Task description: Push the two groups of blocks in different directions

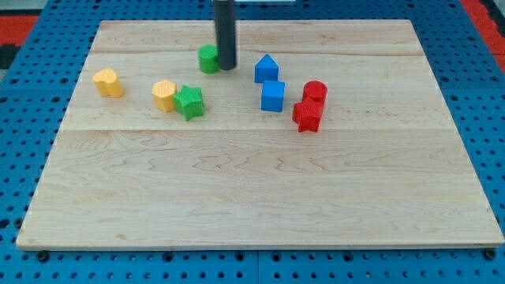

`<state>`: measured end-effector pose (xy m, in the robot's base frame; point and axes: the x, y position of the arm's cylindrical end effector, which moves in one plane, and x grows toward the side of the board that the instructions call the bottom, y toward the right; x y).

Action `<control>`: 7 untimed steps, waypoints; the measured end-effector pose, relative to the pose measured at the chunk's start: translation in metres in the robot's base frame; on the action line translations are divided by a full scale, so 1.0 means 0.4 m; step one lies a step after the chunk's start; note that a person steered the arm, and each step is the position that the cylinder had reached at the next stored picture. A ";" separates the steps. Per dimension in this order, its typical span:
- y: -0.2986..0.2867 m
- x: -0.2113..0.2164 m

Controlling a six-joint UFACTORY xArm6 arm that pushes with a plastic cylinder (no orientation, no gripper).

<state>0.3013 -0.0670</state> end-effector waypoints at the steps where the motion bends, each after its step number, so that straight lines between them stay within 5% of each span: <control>1: -0.049 -0.048; 2: -0.109 -0.124; 4: -0.184 0.081; 6: 0.123 0.242; 7: -0.028 0.307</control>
<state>0.4243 -0.0781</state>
